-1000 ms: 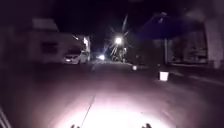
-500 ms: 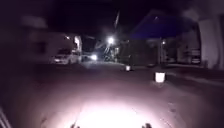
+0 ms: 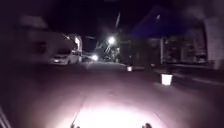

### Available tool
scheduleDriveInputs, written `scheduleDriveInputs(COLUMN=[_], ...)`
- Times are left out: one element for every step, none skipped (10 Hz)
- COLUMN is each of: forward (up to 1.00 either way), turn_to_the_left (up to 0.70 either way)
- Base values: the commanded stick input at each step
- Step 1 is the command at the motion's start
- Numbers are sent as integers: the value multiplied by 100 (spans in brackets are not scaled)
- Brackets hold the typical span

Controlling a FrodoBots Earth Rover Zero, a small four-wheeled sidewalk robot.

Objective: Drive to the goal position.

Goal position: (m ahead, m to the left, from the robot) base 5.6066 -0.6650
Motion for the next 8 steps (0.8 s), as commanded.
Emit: scheduleDriveInputs(forward=[70, 70, 70, 70, 70, 70, 70, 70], turn_to_the_left=[0, 0, 0, 0, 0, 0, 0, 0])
